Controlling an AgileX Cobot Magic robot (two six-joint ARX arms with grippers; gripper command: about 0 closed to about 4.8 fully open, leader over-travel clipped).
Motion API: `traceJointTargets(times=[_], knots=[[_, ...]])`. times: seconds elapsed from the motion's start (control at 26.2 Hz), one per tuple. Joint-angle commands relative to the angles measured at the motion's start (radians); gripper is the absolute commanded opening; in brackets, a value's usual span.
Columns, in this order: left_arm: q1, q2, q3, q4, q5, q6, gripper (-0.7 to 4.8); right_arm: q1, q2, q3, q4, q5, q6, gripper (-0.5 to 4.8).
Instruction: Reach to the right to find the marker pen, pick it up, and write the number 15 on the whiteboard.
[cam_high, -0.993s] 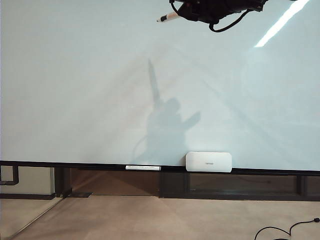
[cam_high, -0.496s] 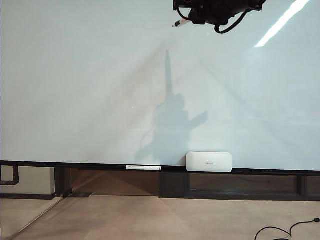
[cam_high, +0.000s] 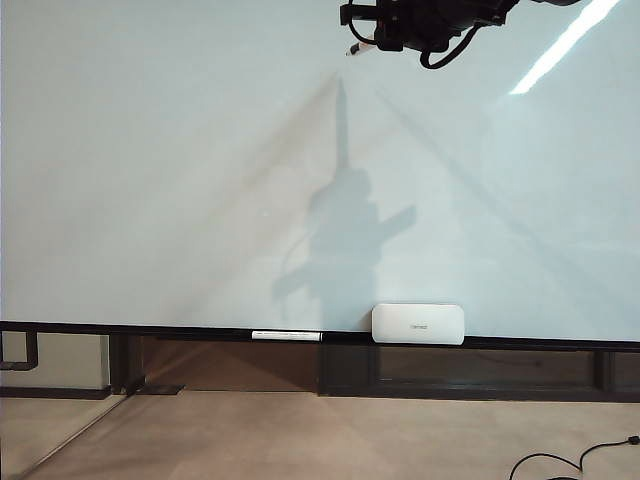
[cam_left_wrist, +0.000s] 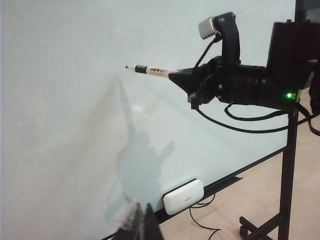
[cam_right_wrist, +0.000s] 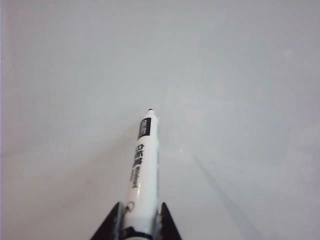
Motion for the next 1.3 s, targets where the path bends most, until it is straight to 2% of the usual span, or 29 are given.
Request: traceJointTargets(times=[0.04, 0.61, 0.73, 1.3], knots=[[0.0, -0.001, 0.003, 0.01, 0.004, 0.006, -0.06, 0.0, 0.013, 0.025, 0.025, 0.0, 0.0, -0.01], [0.0, -0.002, 0.003, 0.011, 0.008, 0.021, -0.06, -0.007, 0.056, 0.074, 0.048, 0.004, 0.0, -0.01], [0.0, -0.002, 0.003, 0.011, 0.007, 0.05, -0.06, -0.011, 0.056, 0.074, 0.048, 0.006, 0.0, -0.01], [0.0, -0.002, 0.003, 0.011, 0.007, 0.05, -0.06, -0.014, 0.086, 0.074, 0.047, 0.031, 0.0, -0.01]])
